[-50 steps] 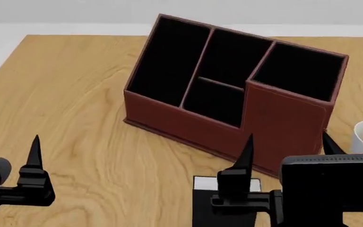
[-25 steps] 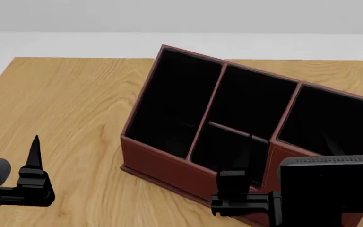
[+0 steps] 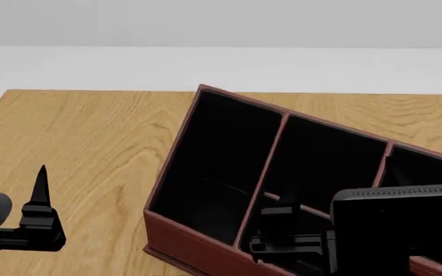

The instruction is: Pick up the book and place it in the front compartment of the caddy.

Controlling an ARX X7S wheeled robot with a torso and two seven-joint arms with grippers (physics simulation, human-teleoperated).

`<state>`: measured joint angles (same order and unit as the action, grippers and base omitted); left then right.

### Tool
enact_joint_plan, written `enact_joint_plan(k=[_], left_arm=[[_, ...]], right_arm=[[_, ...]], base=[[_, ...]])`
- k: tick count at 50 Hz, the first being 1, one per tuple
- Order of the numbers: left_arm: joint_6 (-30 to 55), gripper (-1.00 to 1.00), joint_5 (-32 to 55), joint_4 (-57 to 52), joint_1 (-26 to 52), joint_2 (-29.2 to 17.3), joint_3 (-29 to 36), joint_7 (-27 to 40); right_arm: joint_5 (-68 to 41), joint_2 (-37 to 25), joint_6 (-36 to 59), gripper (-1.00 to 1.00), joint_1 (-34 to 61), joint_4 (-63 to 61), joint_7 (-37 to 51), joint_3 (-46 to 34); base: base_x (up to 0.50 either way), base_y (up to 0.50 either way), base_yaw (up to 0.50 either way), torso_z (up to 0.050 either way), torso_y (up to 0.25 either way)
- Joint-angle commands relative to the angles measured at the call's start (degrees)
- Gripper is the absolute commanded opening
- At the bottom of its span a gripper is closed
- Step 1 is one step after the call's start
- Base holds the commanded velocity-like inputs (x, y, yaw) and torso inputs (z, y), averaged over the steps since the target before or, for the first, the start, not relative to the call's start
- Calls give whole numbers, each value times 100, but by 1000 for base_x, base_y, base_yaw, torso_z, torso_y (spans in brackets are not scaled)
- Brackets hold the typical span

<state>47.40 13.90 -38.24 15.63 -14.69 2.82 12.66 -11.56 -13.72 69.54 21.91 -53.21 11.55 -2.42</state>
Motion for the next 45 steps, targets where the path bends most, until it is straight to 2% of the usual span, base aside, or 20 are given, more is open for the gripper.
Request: enact_joint_plan(k=[1, 3, 6, 9, 10, 12, 14, 16, 19, 24, 30, 45], left_arm=[[-132, 100, -31, 39, -9, 76, -101, -135], [-129, 100, -25, 40, -4, 72, -99, -130], [-69, 100, 0, 14, 38, 56, -115, -122], [-110, 100, -4, 46, 25, 53, -100, -117], [-104, 100, 1, 40, 30, 54, -95, -113], [-139, 100, 5, 88, 40, 61, -83, -118], [-118, 100, 12, 83, 68, 65, -70, -108], [-96, 100, 23, 67, 85, 62, -63, -102], [-59, 100, 45, 54, 127, 50, -66, -100], [-22, 100, 57, 41, 160, 37, -59, -77], [10, 100, 76, -9, 170, 26, -57, -48], [19, 100, 93, -18, 171, -5, -12, 5]], right_arm=[[-56, 63, 573, 100, 291, -254, -158, 95], [-117, 109, 656, 100, 327, -288, -200, 176], [-403, 166, 1517, 100, 737, -626, -399, 375], [-1392, -47, 2043, 100, 1074, -664, 15, 670], [-2165, -242, 2044, 100, 1130, -541, 483, 828], [-3884, -746, 2042, 100, 1470, -94, 2202, 1262], [-5603, -1200, 2030, 100, 1886, 361, 3704, 1169], [-7316, -1460, 1983, 100, 2160, 621, 4426, 984], [-8425, -1894, 1916, 100, 2775, 1077, 5295, 400], [-9359, -2266, 1704, 100, 3365, 1636, 5797, -339], [-10081, -2631, 1777, 100, 4535, 2109, 6253, -1504], [-11070, -2745, 1871, 100, 5886, 2887, 6052, -3131]], base=[[0, 0, 0, 0, 0], [0, 0, 0, 0, 0], [0, 0, 0, 0, 0], [0, 0, 0, 0, 0], [0, 0, 0, 0, 0], [0, 0, 0, 0, 0], [0, 0, 0, 0, 0], [0, 0, 0, 0, 0], [0, 0, 0, 0, 0], [0, 0, 0, 0, 0], [0, 0, 0, 0, 0], [0, 0, 0, 0, 0]])
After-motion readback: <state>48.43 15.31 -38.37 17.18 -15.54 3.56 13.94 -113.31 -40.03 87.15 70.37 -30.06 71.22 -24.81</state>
